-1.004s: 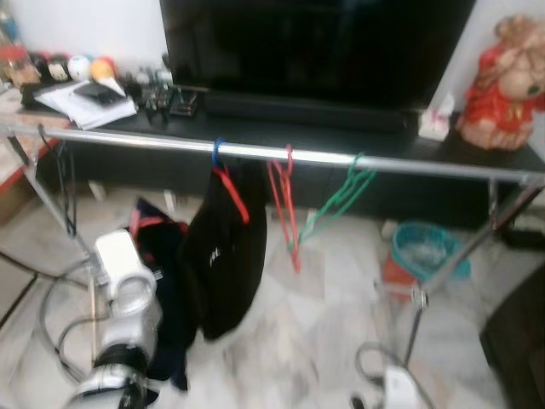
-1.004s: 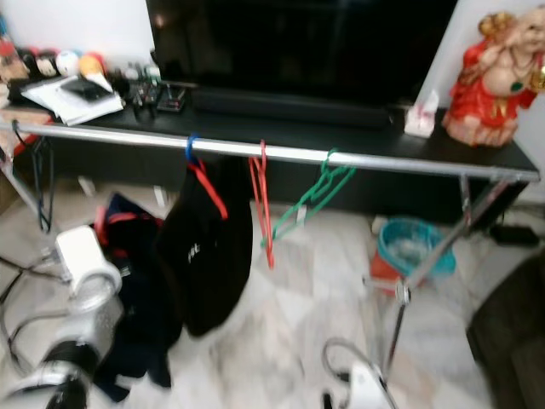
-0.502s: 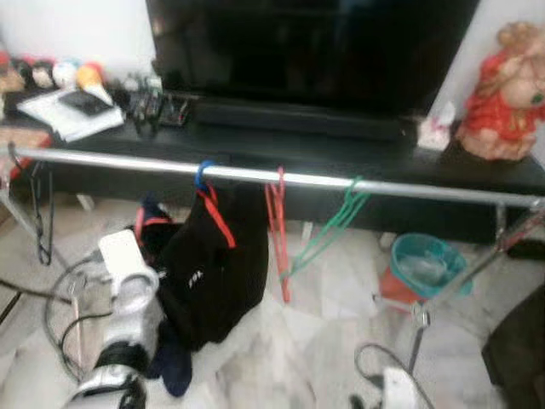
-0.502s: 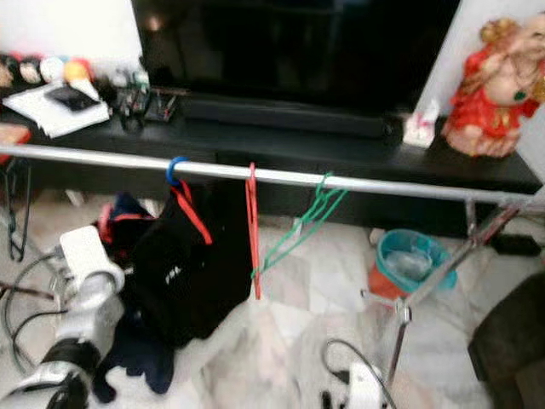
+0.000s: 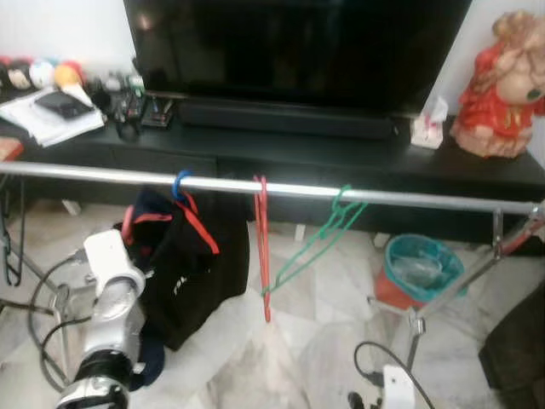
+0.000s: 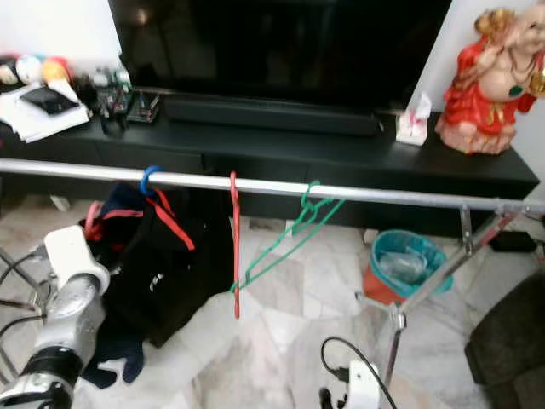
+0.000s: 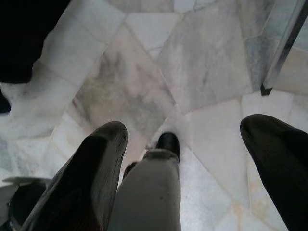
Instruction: Hang hanger
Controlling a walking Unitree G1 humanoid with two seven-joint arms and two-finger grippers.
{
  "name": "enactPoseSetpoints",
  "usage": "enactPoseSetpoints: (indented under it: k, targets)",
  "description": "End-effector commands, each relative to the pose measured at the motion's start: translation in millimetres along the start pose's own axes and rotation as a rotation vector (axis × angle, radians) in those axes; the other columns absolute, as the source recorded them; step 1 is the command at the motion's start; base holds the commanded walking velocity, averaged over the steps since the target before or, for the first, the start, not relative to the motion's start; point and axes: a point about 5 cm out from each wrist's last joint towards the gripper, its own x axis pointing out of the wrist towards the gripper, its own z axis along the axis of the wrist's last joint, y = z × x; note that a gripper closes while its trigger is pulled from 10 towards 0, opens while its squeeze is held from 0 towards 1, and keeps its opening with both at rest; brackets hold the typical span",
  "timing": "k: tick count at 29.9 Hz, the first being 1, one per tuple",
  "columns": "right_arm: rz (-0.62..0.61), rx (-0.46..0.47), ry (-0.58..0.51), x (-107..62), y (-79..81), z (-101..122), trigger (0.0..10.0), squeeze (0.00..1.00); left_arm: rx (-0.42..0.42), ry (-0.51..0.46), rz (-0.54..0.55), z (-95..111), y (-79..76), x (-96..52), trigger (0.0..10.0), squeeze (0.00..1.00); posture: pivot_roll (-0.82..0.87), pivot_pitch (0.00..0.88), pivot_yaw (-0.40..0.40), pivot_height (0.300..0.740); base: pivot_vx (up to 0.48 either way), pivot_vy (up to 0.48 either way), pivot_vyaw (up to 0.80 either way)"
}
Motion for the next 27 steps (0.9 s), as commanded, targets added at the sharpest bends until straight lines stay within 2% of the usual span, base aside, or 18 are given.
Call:
enactPoseSetpoints:
  k: [1, 6, 7, 9, 16, 17, 21, 27]
  targets:
    - [-0.014, -0.008, 0.012, -1.1, -5.8, -2, 10.0, 0.0, -0.024, -0.089, -0.075, 19, -6.4, 1.5, 10.0, 0.0, 0.01, 0.033, -0.026, 0.74, 0.0, 0.0, 0.0]
    - [-0.013, -0.009, 0.011, -1.1, -5.9, -1, 10.0, 0.0, -0.032, -0.114, -0.254, 25, -12.7, -0.4, 10.0, 0.0, 0.01, 0.035, -0.026, 0.74, 0.0, 0.0, 0.0]
    - [-0.013, -0.009, 0.011, -1.1, -5.9, -1, 10.0, 0.0, -0.032, -0.114, -0.254, 25, -12.7, -0.4, 10.0, 0.0, 0.01, 0.035, -0.026, 0.74, 0.0, 0.0, 0.0]
    - [-0.012, -0.01, 0.011, -1.0, -5.5, -1, 10.0, 0.0, -0.051, -0.084, -0.338, 25, -10.9, 0.9, 10.0, 0.0, 0.01, 0.038, -0.024, 0.74, 0.0, 0.0, 0.0]
    - [-0.01, -0.01, 0.012, -1.0, -5.4, -1, 10.0, 0.0, -0.056, -0.092, -0.36, 34, -0.3, 6.3, 10.0, 0.0, 0.01, 0.04, -0.022, 0.74, 0.0, 0.0, 0.0]
    - [-0.01, -0.01, 0.012, -1.0, -5.5, -1, 10.0, 0.0, -0.049, -0.098, -0.349, 41, 7.4, 10.9, 10.0, 0.0, 0.01, 0.04, -0.022, 0.74, 0.0, 0.0, 0.0]
    - [-0.008, -0.011, 0.013, -1.0, -5.1, -2, 10.0, 0.0, -0.034, -0.101, -0.339, 49, 17.8, 15.3, 10.0, 0.0, 0.0, 0.04, -0.016, 0.74, 0.0, 0.0, 0.0]
    - [-0.01, -0.015, 0.014, -1.1, -5.6, -2, 10.0, 0.0, -0.031, -0.102, -0.347, 50, 19.1, 16.1, 10.0, 0.0, 0.01, 0.038, -0.019, 0.74, 0.0, 0.0, 0.0]
